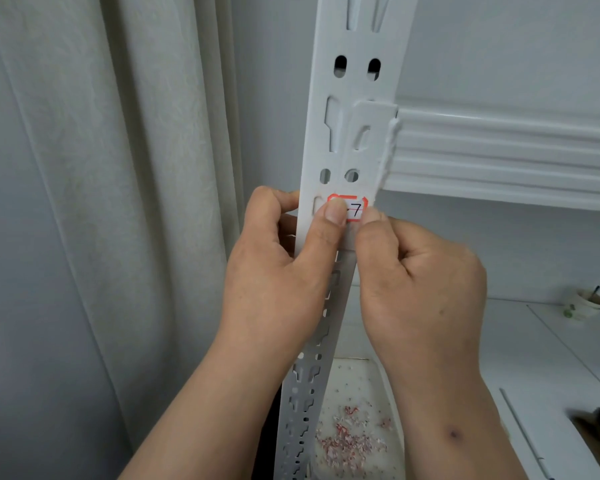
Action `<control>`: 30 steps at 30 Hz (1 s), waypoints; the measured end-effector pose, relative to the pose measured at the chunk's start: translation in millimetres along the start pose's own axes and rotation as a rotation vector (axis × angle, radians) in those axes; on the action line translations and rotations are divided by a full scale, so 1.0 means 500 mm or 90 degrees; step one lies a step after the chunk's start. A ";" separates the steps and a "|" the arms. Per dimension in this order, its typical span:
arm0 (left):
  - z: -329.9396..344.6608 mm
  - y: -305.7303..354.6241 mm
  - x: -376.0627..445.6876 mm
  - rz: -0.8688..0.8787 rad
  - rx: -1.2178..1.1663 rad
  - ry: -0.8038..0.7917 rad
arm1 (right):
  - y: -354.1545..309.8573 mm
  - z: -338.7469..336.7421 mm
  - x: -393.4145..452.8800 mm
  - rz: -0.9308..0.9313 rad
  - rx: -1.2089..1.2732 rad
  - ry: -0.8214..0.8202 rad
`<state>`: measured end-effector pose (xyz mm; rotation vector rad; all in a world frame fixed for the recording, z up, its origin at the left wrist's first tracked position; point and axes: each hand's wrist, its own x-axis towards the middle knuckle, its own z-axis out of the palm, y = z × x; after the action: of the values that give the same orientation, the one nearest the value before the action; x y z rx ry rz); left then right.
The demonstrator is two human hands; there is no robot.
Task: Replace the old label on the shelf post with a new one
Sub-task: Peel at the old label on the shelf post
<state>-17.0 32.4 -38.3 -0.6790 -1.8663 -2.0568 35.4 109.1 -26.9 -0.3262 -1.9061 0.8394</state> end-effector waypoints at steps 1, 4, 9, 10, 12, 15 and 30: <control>0.000 0.000 0.000 0.000 0.000 0.000 | 0.000 -0.001 0.000 0.001 0.004 -0.001; 0.000 0.000 0.000 -0.003 0.001 0.001 | -0.005 -0.002 0.002 0.006 0.031 -0.003; 0.000 -0.001 0.001 -0.005 -0.001 0.002 | -0.008 -0.001 0.003 0.009 0.042 -0.008; 0.000 -0.001 0.001 -0.004 0.000 0.002 | -0.008 -0.003 0.004 0.009 0.043 -0.015; 0.000 -0.001 0.000 -0.003 0.003 0.002 | -0.008 -0.005 0.004 0.010 0.034 -0.025; 0.000 0.003 -0.001 -0.003 0.000 -0.002 | -0.004 -0.008 0.002 0.022 0.026 -0.024; -0.001 0.000 0.000 -0.006 0.000 -0.003 | -0.008 -0.007 0.005 -0.005 0.004 -0.018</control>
<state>-17.0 32.1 -38.5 -0.6769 -1.8764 -2.0620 37.8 109.1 -21.7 -0.3036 -1.9299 0.8480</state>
